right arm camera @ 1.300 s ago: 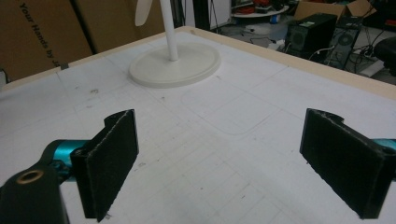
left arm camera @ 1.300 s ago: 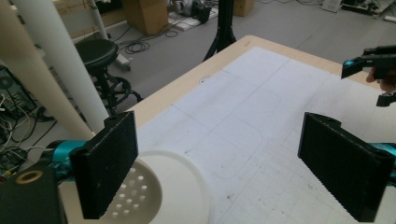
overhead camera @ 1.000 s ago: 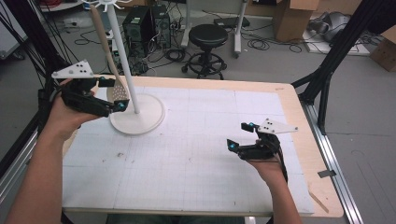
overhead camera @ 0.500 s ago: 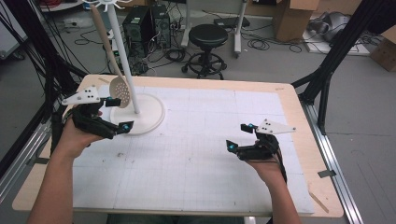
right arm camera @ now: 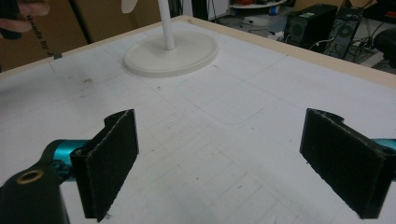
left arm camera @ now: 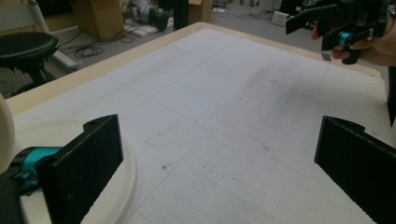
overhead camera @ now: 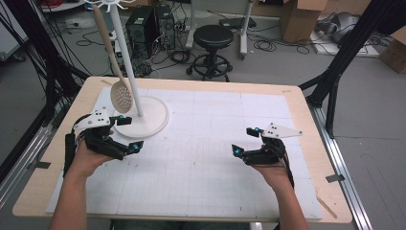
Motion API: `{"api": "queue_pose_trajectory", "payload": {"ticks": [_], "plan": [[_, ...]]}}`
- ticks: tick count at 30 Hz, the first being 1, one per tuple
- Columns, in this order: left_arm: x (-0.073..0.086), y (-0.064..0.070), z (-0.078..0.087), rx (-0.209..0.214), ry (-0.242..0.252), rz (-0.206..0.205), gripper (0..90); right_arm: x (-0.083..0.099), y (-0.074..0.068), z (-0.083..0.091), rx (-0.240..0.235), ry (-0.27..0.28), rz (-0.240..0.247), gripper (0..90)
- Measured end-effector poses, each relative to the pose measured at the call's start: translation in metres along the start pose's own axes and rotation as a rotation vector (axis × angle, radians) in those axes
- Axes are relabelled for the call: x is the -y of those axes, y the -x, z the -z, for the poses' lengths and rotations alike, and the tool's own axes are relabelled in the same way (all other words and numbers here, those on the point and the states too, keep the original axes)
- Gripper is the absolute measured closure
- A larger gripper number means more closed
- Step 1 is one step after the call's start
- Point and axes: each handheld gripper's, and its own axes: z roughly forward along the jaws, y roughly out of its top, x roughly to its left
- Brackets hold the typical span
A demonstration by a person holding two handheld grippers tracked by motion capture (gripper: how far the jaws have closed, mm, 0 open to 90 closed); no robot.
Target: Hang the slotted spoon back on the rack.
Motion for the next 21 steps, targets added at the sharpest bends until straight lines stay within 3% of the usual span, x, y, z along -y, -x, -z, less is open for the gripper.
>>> {"api": "queue_pose_trajectory", "payload": {"ticks": [9,21], "plan": [[0.011,0.005,0.003,0.034,0.064,-0.018,1.7,0.001,0.0,0.002,0.0,0.004,0.0,10.6],[0.019,0.003,0.004,0.035,0.054,-0.02,1.7,0.002,0.0,0.002,0.006,-0.002,0.002,10.6]]}}
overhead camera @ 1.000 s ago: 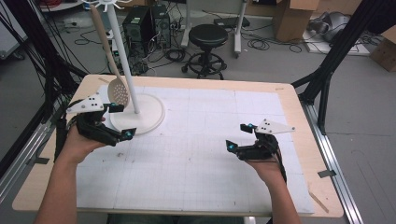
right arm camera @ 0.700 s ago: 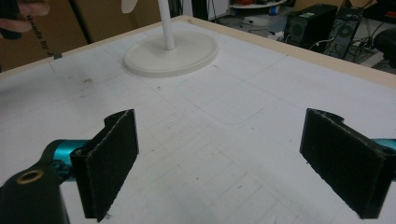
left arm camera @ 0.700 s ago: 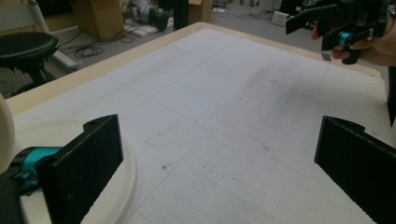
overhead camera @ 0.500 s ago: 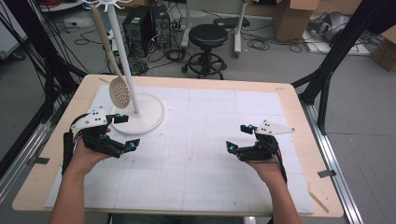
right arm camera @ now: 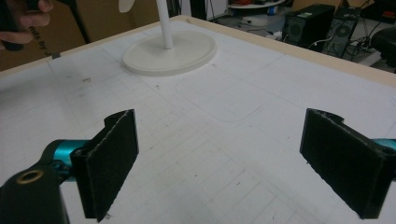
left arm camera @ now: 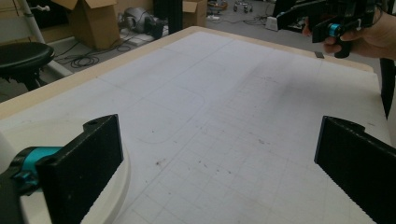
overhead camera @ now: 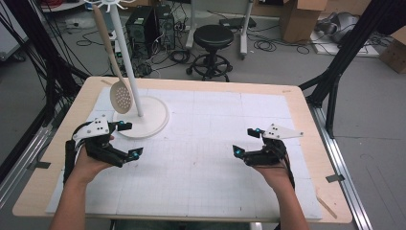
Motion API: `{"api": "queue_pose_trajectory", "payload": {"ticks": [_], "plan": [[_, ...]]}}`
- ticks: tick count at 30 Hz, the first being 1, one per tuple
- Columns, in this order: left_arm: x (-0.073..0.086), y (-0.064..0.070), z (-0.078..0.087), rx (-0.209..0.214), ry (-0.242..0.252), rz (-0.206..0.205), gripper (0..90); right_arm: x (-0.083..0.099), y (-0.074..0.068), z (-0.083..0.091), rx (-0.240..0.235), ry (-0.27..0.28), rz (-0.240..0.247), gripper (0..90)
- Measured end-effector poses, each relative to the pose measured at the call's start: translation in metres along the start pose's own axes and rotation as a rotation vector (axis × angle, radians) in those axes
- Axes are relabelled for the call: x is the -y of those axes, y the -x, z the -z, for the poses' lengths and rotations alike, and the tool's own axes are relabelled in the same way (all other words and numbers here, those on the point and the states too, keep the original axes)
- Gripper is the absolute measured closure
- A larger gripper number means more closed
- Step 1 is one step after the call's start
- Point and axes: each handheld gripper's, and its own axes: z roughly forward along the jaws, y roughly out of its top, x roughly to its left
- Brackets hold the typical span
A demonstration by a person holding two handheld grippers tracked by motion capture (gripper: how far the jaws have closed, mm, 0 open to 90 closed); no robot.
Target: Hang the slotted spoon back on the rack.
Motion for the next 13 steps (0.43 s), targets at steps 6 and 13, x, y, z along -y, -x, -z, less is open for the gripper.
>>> {"api": "queue_pose_trajectory", "payload": {"ticks": [6,13], "plan": [[-0.0006,0.0008,0.0012,0.004,0.009,-0.004,1.7,0.0011,0.0003,-0.0011,-0.002,-0.006,-0.003,10.6],[-0.0004,0.0007,0.0006,0.0,0.007,-0.001,1.7,0.0015,0.0005,-0.0017,-0.003,-0.007,-0.003,10.6]]}}
